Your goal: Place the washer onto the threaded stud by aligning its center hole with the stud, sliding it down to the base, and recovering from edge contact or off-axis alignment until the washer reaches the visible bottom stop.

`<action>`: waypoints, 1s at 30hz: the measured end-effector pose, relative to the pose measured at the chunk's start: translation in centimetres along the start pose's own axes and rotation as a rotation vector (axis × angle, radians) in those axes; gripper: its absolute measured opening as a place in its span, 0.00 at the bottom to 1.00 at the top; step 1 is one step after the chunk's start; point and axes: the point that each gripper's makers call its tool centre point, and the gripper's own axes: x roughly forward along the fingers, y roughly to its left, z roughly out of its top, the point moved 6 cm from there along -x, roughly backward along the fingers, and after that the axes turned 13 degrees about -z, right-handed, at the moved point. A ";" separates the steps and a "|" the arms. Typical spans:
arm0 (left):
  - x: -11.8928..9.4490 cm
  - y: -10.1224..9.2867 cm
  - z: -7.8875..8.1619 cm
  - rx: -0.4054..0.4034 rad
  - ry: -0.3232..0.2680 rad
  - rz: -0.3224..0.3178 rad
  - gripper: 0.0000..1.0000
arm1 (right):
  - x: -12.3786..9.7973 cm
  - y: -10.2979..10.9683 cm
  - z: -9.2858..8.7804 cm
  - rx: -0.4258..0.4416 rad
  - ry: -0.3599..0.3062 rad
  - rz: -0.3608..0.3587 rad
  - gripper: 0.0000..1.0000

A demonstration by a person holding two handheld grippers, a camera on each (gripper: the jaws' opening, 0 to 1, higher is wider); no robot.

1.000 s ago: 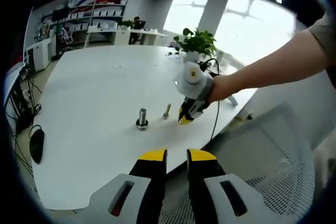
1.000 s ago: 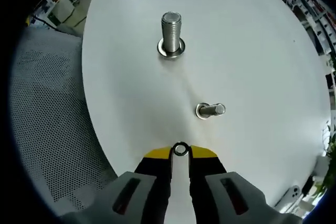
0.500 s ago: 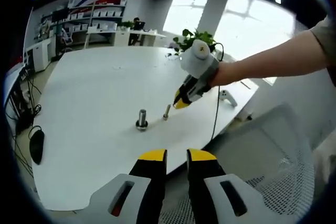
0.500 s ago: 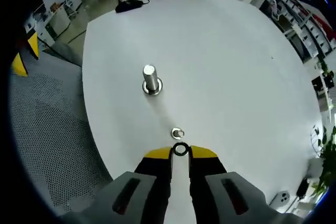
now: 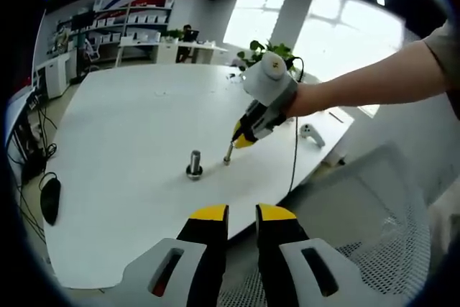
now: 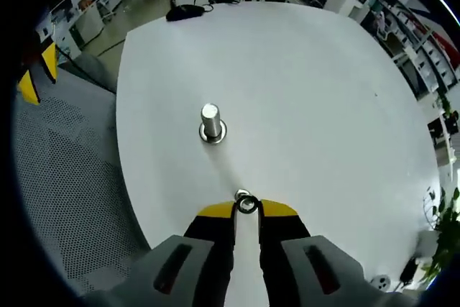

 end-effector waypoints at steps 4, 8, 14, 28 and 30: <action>0.0 0.0 0.0 0.000 -0.002 -0.001 0.13 | 0.2 0.0 -0.1 -0.002 0.009 0.005 0.13; 0.0 0.1 0.0 -0.003 -0.004 0.002 0.13 | 0.5 -0.1 0.1 -0.004 0.010 0.015 0.13; 0.0 0.0 0.0 -0.003 0.000 0.001 0.13 | 1.0 0.2 -0.1 -0.033 0.030 0.030 0.13; 0.1 0.1 -0.2 -0.008 0.015 0.000 0.13 | 4.0 0.9 -0.8 -0.040 0.103 0.063 0.13; 0.1 0.1 -0.3 -0.009 0.015 0.001 0.13 | 4.3 1.0 -0.8 -0.034 0.115 0.064 0.13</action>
